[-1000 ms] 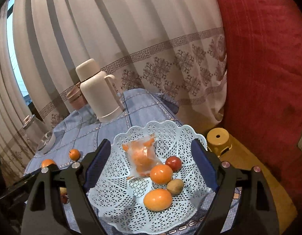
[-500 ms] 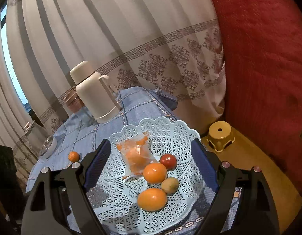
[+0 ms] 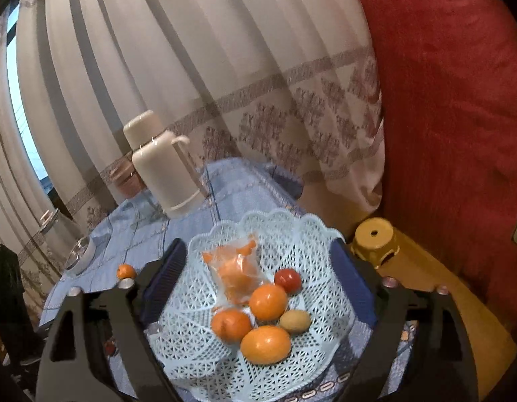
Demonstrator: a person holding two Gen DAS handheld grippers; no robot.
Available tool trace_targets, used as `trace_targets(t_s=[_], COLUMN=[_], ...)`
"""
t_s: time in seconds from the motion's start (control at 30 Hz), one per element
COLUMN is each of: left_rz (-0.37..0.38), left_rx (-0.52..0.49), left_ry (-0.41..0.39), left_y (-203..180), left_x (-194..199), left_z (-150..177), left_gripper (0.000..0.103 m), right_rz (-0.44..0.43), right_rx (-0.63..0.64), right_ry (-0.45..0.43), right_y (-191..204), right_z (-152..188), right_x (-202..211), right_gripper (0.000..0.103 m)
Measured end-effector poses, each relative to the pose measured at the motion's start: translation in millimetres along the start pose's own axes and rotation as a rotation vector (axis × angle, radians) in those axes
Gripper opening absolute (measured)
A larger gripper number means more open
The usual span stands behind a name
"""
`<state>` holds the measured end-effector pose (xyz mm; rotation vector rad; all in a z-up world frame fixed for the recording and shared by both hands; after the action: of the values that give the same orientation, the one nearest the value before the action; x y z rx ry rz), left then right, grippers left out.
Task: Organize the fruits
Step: 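Move the left tool to the red tomato and grasp it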
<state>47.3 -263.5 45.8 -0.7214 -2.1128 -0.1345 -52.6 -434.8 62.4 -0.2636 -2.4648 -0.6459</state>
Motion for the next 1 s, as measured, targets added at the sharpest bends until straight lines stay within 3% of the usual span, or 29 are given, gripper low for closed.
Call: trace_targets(t_s=[0.6, 1.0], left_rz=[-0.105, -0.169], left_rx=[0.125, 0.176], left_ry=[-0.063, -0.011], left_y=[82, 129], left_x=[43, 50], left_z=[12, 62], left_gripper=[0.071, 0.071], right_rz=[-0.059, -0.1], right_rx=[0.137, 0.189], right_ry=[0.026, 0.061], right_y=[50, 80], right_z=[11, 30], right_x=[5, 3], right_gripper=[0.095, 0.095])
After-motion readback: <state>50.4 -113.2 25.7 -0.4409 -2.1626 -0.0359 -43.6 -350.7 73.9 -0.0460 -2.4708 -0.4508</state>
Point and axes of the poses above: each gripper's, at about its wrist camera, not at the fingertips, and x roughly against the way its jaws point, y to its left, z to its underside, the point moved 5 cm from there along -x, roughly the way its jaws point, and after that the axes turned 14 degrees about y, right-handed, at the moved point
